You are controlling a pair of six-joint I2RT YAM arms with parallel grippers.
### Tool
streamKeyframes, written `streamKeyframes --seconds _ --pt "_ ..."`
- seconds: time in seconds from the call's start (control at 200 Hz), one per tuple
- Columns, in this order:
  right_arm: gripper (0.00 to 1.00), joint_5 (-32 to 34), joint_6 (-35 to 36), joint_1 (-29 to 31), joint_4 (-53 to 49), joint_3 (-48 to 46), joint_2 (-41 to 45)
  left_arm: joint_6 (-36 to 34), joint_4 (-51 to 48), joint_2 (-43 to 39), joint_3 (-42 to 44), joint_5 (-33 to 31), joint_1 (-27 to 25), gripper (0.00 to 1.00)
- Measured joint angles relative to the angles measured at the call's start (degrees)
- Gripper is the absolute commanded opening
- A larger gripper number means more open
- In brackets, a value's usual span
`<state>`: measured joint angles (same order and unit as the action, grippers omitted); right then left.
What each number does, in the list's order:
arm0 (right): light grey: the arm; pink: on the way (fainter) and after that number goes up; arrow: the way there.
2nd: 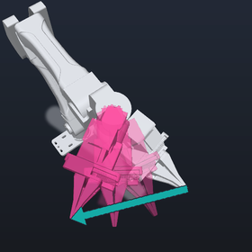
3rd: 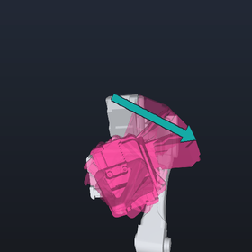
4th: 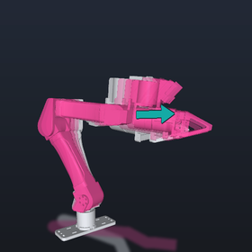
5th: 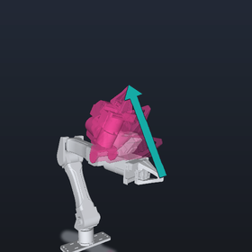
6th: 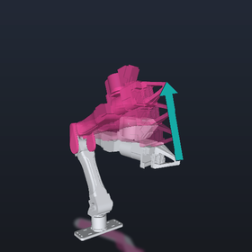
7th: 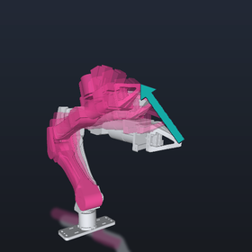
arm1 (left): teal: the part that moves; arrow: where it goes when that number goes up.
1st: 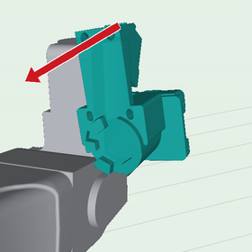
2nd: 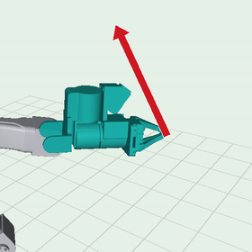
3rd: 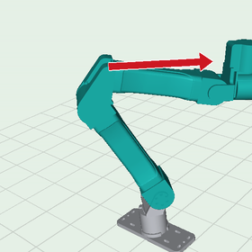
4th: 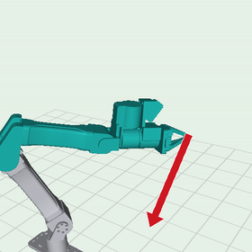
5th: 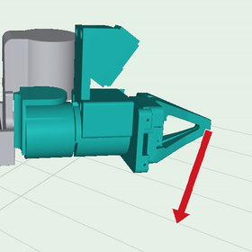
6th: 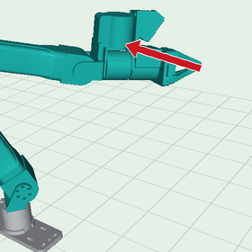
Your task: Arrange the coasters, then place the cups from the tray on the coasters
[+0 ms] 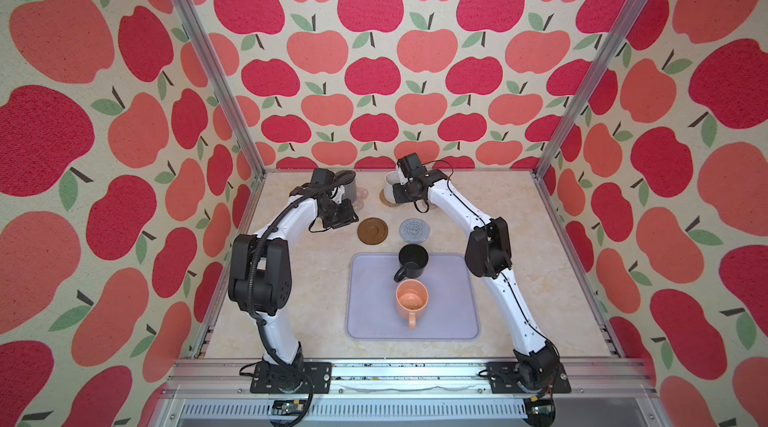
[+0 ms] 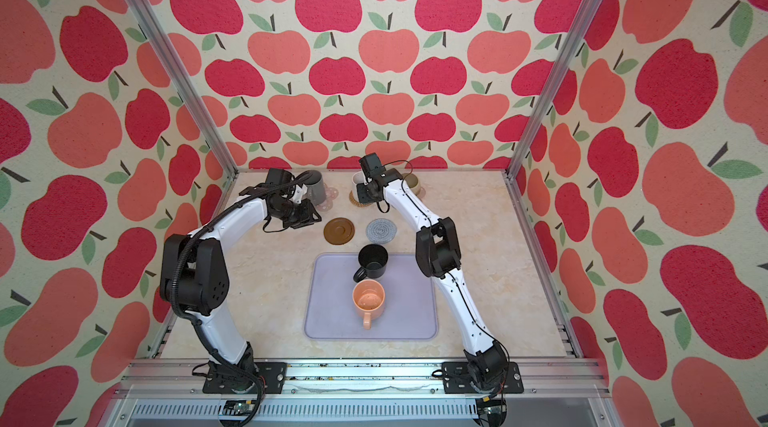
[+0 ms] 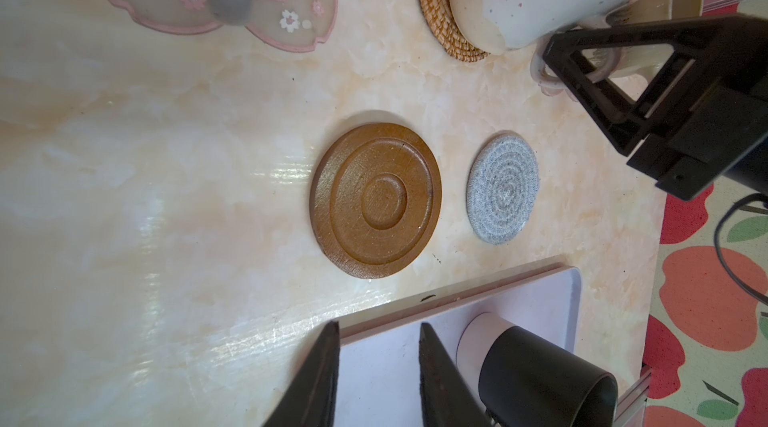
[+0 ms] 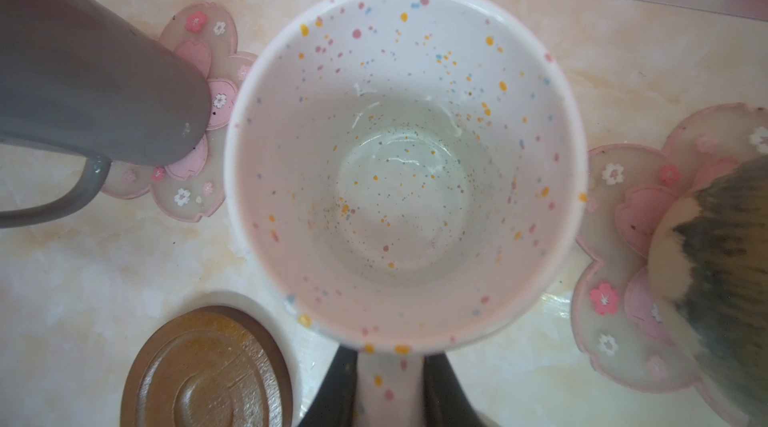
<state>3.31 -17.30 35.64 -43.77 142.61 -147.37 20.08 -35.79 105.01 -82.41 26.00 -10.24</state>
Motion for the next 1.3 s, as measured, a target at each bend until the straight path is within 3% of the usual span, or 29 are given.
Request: streamKeyframes --seconds 0.205,0.61,0.886,1.301 --pt "0.0 0.02 -0.11 -0.04 0.0 0.0 0.02 0.02 -0.11 0.0 0.07 0.0 0.0 0.34" --pt "0.0 2.32 3.87 1.79 1.31 -1.03 0.48 0.07 -0.15 0.0 0.85 0.0 0.0 0.34" --pt "0.0 7.26 6.23 5.35 6.86 -8.07 4.37 0.07 -0.15 0.0 1.6 -0.02 0.0 0.34" --pt "0.0 14.71 5.84 4.33 13.31 -12.33 7.43 0.07 -0.11 0.0 1.81 0.0 0.02 0.34"
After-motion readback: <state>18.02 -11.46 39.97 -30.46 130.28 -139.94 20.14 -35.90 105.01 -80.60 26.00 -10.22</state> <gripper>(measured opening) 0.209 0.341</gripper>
